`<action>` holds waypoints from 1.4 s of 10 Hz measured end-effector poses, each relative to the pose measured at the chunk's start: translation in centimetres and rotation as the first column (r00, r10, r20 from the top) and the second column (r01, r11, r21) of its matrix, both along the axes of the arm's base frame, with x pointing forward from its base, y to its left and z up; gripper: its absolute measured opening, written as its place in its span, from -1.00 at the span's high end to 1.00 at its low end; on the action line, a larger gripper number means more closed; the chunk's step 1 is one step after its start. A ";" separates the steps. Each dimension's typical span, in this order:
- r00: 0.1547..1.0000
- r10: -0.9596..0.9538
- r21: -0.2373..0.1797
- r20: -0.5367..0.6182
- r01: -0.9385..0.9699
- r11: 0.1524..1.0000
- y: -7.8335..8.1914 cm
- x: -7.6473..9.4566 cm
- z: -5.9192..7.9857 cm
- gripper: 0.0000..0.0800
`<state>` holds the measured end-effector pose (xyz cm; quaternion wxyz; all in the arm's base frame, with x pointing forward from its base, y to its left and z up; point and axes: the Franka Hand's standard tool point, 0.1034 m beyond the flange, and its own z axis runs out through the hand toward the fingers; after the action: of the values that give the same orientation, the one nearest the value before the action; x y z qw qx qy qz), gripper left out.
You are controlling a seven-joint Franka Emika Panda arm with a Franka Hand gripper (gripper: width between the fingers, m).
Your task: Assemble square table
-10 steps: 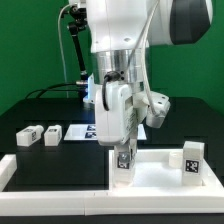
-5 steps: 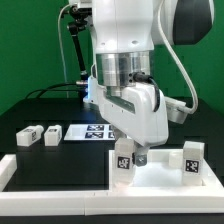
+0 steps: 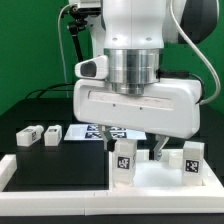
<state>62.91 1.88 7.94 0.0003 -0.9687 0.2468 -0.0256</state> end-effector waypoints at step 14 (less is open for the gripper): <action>0.309 -0.945 0.126 -0.107 0.947 0.295 -1.4 -0.1 -0.6 0.27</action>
Offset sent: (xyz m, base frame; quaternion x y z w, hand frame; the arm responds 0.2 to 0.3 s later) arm 0.0000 0.0000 0.0000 0.0000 0.0000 0.1296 0.9916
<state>62.77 0.52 7.37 0.0639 -0.6346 0.7702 0.0055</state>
